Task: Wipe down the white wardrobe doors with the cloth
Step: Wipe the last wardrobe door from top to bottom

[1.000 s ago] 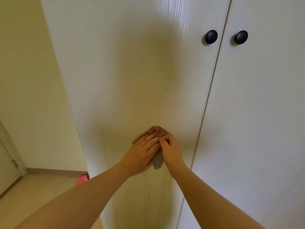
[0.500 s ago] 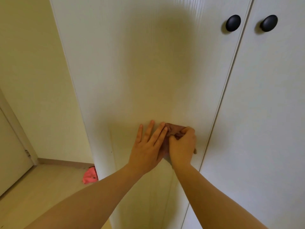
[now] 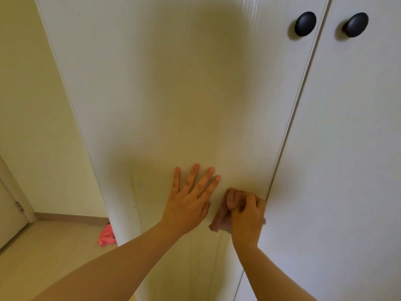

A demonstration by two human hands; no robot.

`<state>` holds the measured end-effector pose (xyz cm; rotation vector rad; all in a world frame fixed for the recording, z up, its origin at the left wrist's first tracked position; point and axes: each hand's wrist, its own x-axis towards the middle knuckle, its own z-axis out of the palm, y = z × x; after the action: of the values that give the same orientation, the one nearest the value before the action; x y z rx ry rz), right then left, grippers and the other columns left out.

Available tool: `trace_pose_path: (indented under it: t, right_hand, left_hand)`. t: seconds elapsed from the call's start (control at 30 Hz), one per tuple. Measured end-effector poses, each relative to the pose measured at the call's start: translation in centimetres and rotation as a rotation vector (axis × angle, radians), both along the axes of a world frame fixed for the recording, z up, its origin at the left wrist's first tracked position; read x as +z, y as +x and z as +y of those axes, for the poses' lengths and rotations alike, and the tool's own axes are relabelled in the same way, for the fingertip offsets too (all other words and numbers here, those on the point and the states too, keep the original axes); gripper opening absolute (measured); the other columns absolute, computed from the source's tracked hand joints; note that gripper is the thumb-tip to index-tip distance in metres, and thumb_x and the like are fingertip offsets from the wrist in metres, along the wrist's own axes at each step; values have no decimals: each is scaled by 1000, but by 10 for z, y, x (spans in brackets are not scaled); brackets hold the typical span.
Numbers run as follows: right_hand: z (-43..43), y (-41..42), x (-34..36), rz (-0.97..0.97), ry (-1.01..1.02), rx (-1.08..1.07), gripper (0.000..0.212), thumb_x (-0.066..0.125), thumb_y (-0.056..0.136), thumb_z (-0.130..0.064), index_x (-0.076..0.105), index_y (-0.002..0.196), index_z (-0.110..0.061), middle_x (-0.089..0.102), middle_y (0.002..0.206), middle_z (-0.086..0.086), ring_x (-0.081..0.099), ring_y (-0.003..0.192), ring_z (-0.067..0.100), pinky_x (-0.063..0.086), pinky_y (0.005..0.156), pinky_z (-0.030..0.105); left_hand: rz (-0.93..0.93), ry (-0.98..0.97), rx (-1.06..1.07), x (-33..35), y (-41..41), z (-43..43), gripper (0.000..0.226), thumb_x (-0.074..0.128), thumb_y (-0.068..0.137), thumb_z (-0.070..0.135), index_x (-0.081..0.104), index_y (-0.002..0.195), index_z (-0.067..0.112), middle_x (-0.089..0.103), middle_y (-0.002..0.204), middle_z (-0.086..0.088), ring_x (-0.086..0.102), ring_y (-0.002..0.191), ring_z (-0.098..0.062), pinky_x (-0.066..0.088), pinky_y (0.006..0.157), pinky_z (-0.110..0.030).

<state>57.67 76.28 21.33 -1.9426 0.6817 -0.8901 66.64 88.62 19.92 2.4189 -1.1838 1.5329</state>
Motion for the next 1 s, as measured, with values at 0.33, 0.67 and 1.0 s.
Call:
trace_pose_path:
  t: [0.33, 0.67, 1.0]
  right_hand:
    - [3, 12, 57, -319, -261, 15, 23, 71, 74, -5, 57, 92, -1, 45, 94, 2, 41, 81, 9, 31, 70, -4]
    - [25, 25, 85, -295, -303, 81, 17, 58, 82, 2, 60, 100, 1, 48, 110, 13, 46, 92, 16, 38, 85, 20]
    - [99, 53, 41, -42, -770, 441, 21, 52, 74, -13, 66, 82, 0, 60, 81, 16, 63, 70, 33, 51, 66, 29]
  left_hand:
    - [-21, 15, -25, -2, 0, 5, 70, 50, 84, 29, 24, 147, 16, 23, 153, -2, 2, 147, -27, 13, 113, -59]
    - [-60, -23, -71, 6, 8, 62, 74, 40, 94, 40, 6, 152, 9, 9, 158, -8, 5, 147, -24, 13, 117, -50]
    - [116, -66, 187, -5, 15, 160, 82, 42, 85, 31, -1, 151, 8, -5, 160, -7, 7, 146, -24, 13, 116, -39]
